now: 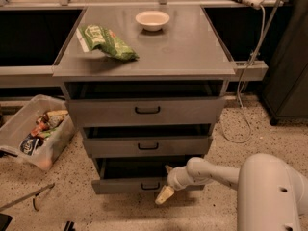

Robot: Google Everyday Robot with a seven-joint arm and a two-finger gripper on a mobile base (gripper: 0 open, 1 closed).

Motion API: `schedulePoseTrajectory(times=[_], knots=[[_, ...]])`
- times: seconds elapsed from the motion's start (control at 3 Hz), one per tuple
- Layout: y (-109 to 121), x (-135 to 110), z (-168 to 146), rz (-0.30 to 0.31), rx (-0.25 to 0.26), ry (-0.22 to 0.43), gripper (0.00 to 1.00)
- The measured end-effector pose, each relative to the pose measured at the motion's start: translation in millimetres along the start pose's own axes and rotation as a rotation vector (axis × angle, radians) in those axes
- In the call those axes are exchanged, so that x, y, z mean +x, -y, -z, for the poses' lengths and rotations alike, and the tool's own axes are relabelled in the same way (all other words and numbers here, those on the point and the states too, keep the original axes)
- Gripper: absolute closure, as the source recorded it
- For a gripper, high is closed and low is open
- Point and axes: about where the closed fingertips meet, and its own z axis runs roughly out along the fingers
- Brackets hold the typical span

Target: Open bottom drawer

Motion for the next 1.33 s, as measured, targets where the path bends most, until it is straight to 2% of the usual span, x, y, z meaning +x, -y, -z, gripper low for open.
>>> schedulePoseTrajectory(times=[0.33, 0.67, 1.0, 1.33], knots=[[8.0, 13.6, -17.4, -0.017, -0.023, -0.017, 0.0], [9.8, 45.1, -39.8, -0.073, -0.055, -0.04, 0.0], [2.5, 52.5, -40.7, -0.09, -0.077, -0.047, 0.0], [-22.6, 55.8, -30.7, -0.112, -0.106, -0.047, 0.0]])
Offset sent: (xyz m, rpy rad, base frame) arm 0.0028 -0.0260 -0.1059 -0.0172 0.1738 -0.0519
